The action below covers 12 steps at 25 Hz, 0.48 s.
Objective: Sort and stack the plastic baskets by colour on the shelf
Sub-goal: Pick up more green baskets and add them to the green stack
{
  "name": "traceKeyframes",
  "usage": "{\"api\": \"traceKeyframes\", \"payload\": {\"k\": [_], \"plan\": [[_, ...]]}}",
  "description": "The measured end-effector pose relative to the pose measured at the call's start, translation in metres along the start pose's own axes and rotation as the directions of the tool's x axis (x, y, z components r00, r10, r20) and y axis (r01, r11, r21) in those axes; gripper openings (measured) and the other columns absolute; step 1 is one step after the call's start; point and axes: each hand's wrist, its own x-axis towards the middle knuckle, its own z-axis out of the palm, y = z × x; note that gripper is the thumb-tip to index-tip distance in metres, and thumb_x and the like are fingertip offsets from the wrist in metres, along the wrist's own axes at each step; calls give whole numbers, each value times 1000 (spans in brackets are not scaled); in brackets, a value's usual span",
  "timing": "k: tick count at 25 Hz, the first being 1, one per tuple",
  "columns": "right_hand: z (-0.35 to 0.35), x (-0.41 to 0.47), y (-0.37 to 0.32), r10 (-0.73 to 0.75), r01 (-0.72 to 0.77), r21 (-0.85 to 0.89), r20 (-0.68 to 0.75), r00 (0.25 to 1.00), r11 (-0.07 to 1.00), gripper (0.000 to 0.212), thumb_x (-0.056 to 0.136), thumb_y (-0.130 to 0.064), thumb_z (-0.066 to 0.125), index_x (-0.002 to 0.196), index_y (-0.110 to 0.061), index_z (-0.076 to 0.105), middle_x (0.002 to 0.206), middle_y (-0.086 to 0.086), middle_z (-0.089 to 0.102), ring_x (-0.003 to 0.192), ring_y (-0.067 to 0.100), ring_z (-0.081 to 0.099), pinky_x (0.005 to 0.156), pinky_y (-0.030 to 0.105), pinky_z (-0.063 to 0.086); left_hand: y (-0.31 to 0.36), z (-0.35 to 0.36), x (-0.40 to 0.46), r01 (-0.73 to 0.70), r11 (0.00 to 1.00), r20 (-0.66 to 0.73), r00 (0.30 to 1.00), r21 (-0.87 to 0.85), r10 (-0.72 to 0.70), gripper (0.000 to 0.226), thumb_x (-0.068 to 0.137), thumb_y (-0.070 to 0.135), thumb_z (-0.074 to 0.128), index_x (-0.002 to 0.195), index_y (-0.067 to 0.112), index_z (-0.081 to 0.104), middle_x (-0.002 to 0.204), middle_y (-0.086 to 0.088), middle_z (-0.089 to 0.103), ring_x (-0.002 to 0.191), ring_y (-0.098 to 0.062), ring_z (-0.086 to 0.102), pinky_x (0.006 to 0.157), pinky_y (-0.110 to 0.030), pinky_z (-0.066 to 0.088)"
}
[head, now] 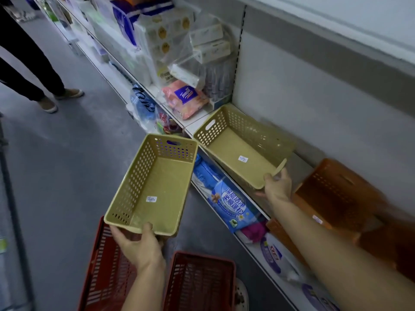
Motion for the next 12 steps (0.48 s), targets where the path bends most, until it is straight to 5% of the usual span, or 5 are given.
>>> {"api": "traceKeyframes", "payload": {"k": [3, 6, 8, 10, 12], "plan": [[-21, -52, 10, -137, 136, 95, 0, 991, 986, 39, 87, 3, 51, 121, -16, 52, 93, -6, 65, 93, 33, 68, 74, 48, 60, 25, -37, -23, 31, 999, 8, 999, -18, -31, 89, 90, -8, 53, 152, 48, 24, 135, 3, 54, 109, -27, 63, 66, -43, 62], [-48, -111, 12, -196, 201, 141, -50, 979, 969, 43, 82, 0, 52, 107, -35, 54, 92, -10, 64, 92, 31, 67, 80, 59, 55, 53, -76, -49, 6, 999, 83, 997, -37, -3, 88, 91, -10, 51, 152, 47, 25, 138, 0, 55, 112, -29, 63, 66, -43, 62], [-70, -158, 4, -214, 229, 188, -96, 972, 955, 45, 82, -1, 52, 116, -31, 53, 99, -7, 64, 94, 29, 65, 82, 49, 58, 69, -96, -67, -7, 998, 149, 989, -57, 16, 87, 90, -11, 50, 151, 46, 27, 139, -3, 57, 115, -30, 64, 80, -56, 59], [-96, -208, -1, -149, 177, 236, -131, 980, 955, 49, 89, 4, 49, 135, -12, 45, 115, 2, 56, 92, 23, 58, 64, 16, 57, 86, -118, -90, -28, 999, 212, 977, -40, 36, 85, 91, -11, 50, 151, 44, 28, 139, -3, 58, 110, -27, 66, 85, -60, 56], [-126, -248, 4, -32, 76, 329, -135, 990, 941, 50, 93, 6, 45, 141, -9, 38, 123, 7, 52, 88, 24, 59, 50, 16, 56, 99, -140, -112, -44, 999, 251, 967, -8, 44, 82, 92, -9, 51, 153, 40, 27, 138, -1, 58, 97, -18, 67, 77, -53, 60]]}}
